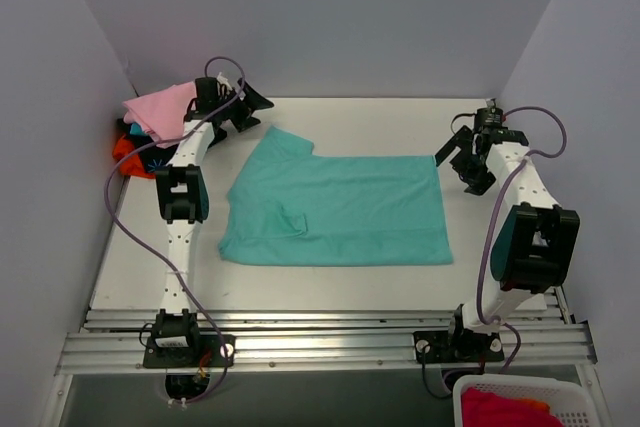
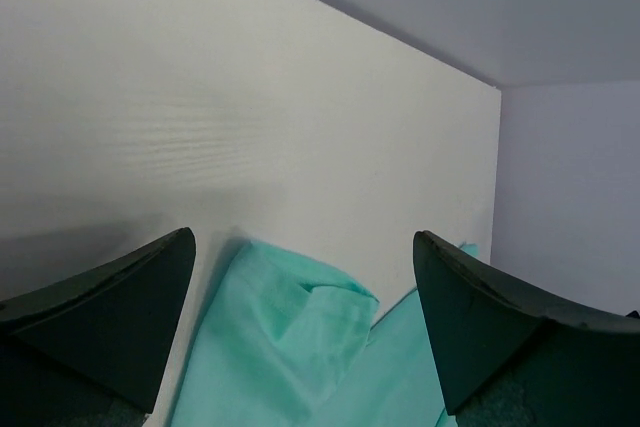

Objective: Fold and stack the t-shirts
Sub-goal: Fold the tshirt

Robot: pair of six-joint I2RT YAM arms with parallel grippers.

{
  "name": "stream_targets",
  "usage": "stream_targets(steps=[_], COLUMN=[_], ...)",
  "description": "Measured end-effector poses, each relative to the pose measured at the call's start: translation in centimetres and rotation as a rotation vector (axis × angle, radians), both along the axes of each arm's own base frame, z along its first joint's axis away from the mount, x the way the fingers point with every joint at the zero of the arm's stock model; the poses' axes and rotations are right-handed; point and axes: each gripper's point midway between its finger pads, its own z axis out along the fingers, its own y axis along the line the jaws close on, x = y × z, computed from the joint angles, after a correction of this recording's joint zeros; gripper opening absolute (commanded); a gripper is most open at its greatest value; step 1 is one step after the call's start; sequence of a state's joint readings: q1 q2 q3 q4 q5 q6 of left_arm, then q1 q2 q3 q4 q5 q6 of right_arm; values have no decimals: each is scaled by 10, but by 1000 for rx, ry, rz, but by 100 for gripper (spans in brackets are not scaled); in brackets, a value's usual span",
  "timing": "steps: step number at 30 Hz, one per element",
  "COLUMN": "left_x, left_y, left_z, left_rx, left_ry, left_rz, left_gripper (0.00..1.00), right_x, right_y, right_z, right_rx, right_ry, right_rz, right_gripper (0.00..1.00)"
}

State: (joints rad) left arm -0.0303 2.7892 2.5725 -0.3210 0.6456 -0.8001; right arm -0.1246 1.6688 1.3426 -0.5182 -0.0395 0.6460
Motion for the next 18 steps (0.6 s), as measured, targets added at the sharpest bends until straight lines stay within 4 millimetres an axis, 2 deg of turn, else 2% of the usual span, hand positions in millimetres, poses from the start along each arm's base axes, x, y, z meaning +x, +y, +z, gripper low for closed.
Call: stream_targets(steps=[2, 6, 10, 12, 18], left_x=[4, -2, -13, -22, -37], left_y=[-7, -25, -47, -55, -53], left_z=[-8, -23, -24, -26, -30], left_rx=[-18, -6, 16, 34, 81], left_ry=[-9, 8, -4, 2, 14], left_rz=[-5, -34, -76, -96, -106], left_gripper=[99, 100, 100, 95, 92], right_x=[-2, 0, 2, 5, 11], right_y=[2, 4, 5, 6, 8], right_z=[-6, -18, -27, -29, -31], right_rx=[15, 30, 40, 46, 65], right_ry=[15, 40, 60, 58, 48], right_rz=[2, 4, 3, -2, -12], right_gripper=[97, 97, 97, 97, 97])
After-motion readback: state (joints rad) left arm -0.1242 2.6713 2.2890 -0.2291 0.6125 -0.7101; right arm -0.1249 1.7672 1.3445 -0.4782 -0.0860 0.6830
